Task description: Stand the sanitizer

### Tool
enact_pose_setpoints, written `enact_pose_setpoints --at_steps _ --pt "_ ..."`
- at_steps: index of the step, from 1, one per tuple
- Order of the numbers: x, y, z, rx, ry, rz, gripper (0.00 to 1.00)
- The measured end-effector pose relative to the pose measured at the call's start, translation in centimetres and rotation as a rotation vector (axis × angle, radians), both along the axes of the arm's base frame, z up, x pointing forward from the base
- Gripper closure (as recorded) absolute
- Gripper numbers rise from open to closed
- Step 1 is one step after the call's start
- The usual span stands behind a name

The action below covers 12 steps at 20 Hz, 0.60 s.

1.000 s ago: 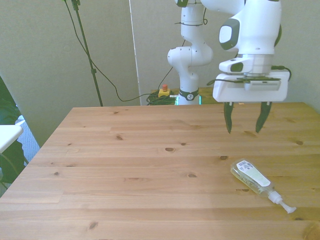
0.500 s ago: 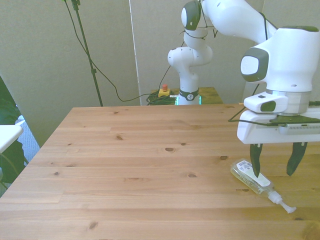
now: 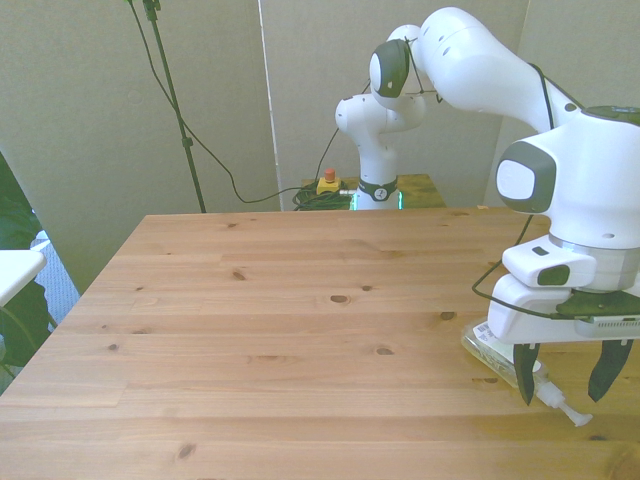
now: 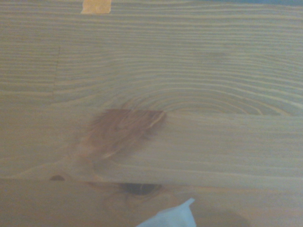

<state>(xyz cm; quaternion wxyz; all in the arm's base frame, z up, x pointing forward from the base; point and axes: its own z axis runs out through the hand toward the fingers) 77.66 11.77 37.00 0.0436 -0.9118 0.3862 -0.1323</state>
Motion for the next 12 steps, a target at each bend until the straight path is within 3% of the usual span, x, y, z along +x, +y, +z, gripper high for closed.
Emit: enact_pose_setpoints --at_steps 3,4,12 --pt "0.73 -0.38 -0.47 -0.004 0.001 -0.006 0.0" --pt "0.86 -0.49 -0.59 -0.005 0.004 -0.008 1.0" --pt "1.18 -1.01 -1.06 0.003 0.032 -0.009 1.0"
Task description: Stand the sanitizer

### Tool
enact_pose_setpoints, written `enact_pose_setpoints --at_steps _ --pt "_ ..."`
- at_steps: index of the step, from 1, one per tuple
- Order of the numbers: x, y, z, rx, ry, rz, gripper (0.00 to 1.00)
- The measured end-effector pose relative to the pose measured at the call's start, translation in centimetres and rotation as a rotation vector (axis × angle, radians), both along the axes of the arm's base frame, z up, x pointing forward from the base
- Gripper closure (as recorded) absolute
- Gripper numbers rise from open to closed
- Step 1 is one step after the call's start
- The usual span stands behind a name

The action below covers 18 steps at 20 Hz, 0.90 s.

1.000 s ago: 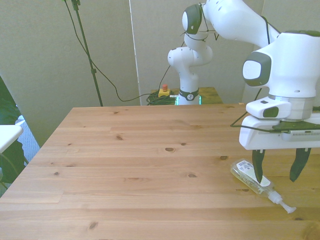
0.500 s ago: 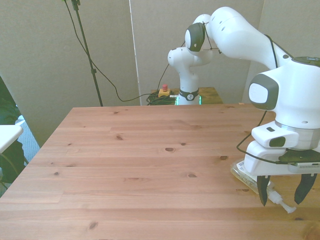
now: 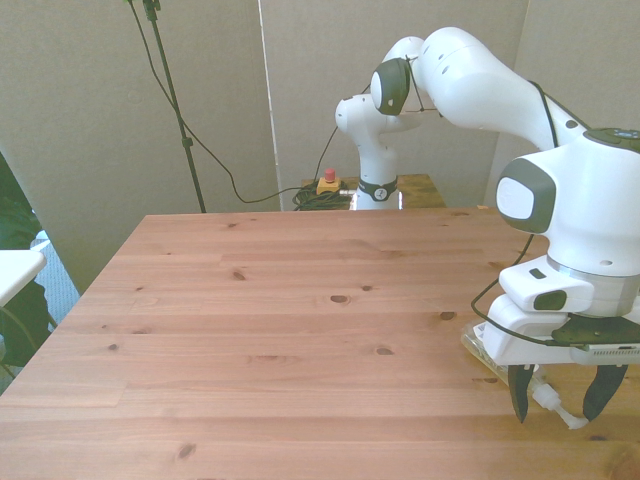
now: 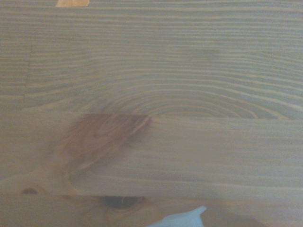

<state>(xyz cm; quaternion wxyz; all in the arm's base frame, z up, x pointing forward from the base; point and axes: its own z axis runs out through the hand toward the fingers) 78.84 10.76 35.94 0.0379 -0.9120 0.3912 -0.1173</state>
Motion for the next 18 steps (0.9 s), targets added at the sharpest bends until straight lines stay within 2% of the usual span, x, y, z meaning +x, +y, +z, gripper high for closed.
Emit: enact_pose_setpoints --at_steps 18 --pt "0.0 -3.3 -0.2 0.036 0.045 -0.032 1.0"
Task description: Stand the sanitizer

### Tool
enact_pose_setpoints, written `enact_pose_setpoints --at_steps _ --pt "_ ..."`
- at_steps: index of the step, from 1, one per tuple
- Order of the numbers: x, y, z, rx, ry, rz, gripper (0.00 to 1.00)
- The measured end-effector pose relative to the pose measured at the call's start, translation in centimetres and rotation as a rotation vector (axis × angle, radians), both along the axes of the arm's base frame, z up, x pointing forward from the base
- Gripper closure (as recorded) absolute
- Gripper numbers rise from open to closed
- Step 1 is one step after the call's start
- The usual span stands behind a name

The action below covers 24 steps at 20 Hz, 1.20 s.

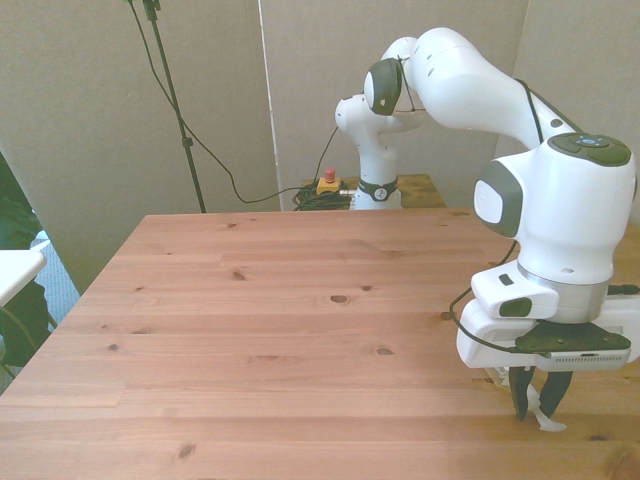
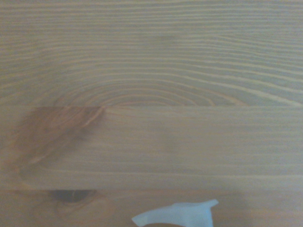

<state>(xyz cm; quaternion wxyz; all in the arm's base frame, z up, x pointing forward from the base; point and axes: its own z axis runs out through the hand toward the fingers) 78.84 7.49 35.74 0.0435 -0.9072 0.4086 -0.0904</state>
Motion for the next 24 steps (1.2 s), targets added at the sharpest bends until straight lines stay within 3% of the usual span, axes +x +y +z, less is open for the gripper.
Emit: enact_pose_setpoints --at_steps 3,6,14,20,24 --pt "-0.2 -0.4 0.2 -0.001 0.022 -0.019 1.0" --pt "-0.2 -0.6 1.3 0.0 -0.006 -0.069 1.0" --pt "-2.7 0.5 9.4 -0.009 -0.335 -0.207 1.0" --pt "-7.3 1.6 11.5 -0.043 -0.561 -0.269 1.0" --pt "-12.0 0.2 10.8 -0.085 -0.662 -0.308 1.0"
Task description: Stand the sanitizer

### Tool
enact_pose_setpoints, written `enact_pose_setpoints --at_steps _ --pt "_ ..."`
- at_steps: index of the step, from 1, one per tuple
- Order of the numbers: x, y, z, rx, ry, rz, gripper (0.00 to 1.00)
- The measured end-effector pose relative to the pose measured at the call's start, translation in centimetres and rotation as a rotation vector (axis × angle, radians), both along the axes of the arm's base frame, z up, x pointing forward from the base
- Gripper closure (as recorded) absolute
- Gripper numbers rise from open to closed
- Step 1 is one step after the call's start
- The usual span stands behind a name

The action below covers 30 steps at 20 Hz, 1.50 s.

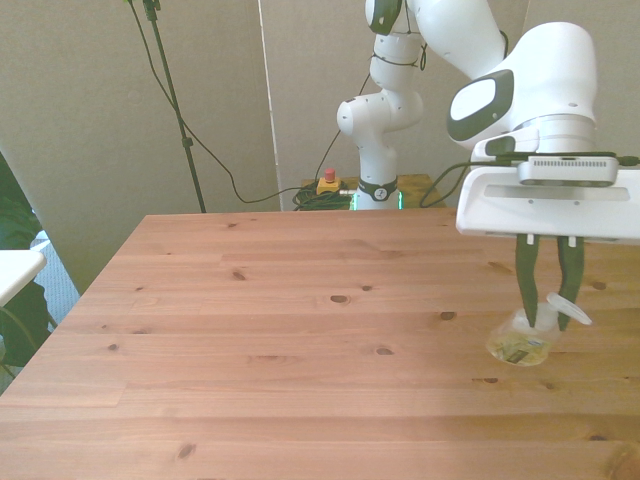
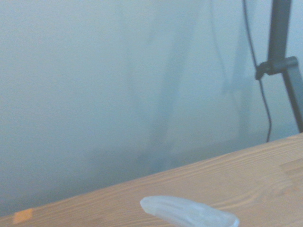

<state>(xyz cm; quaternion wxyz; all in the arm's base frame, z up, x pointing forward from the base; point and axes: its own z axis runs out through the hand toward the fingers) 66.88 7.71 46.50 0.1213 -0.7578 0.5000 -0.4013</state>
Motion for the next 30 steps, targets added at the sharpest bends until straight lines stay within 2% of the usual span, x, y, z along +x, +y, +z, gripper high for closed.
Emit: enact_pose_setpoints --at_steps 3,6,10,17,22,24,25,30 --pt "-2.9 -2.0 -0.4 -0.02 -0.05 -0.044 1.0" --pt "-4.5 -3.1 -0.1 -0.039 -0.11 -0.079 1.0" --pt "-6.0 -3.2 -2.1 -0.047 -0.142 -0.101 1.0" --pt "-7.2 -3.3 -4.5 -0.048 -0.144 -0.114 1.0" --pt "-7.3 -2.7 -4.8 -0.096 -0.169 -0.121 1.0" --pt "-7.1 -2.3 -4.2 -0.115 -0.185 -0.133 1.0" --pt "-7.0 -2.0 -4.0 -0.118 -0.189 -0.135 0.0" --pt "-7.3 -1.1 -4.5 -0.12 -0.179 -0.123 0.0"
